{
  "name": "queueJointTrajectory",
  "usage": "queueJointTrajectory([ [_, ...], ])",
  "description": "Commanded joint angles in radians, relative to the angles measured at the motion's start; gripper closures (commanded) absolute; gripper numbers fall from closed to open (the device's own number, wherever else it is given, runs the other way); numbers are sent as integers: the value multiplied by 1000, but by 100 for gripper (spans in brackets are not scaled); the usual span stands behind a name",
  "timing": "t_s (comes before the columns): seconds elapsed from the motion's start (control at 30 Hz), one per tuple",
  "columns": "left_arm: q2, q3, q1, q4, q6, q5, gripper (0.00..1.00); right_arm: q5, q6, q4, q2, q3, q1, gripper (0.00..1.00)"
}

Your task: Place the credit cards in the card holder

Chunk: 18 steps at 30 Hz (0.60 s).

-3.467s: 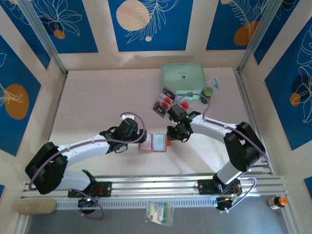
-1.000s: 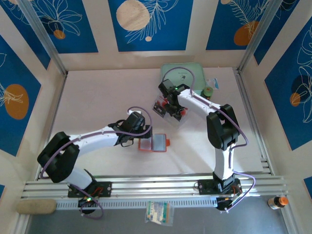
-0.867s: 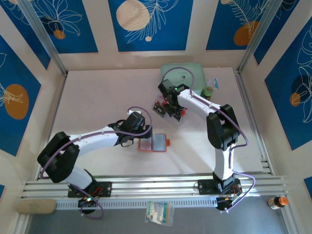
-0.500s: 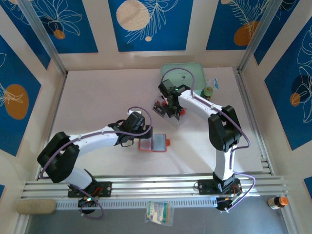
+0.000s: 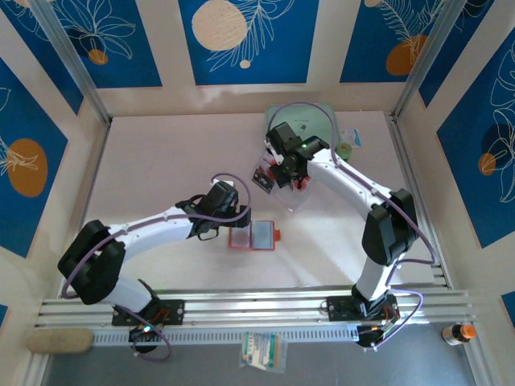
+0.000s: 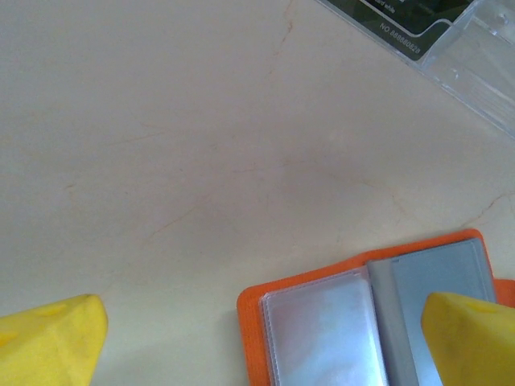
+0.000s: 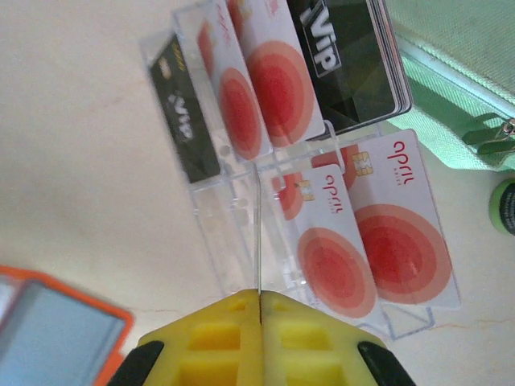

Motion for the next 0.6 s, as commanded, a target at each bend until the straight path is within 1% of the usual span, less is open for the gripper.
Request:
queueJointTrajectory([
  [0.0, -12, 45, 11, -69, 60, -3, 0, -133, 111, 31, -110, -42, 5, 100],
  [0.17, -15, 60, 11, -123, 112, -28, 0, -370, 323, 238, -260, -240, -9, 100],
  [0.23, -17, 57, 11, -134, 125, -29, 0, -453, 427, 363, -319, -360, -12, 100],
  [0.33, -20, 40, 9, -136, 129, -32, 0, -540, 571, 548, -385, -535, -13, 100],
  [0.43, -20, 14, 7, -123, 126, -28, 0, -569, 688, 725, -431, -692, -8, 100],
  [0.57, -7, -13, 5, -111, 126, -23, 0, -559, 779, 868, -466, -837, 6, 100],
])
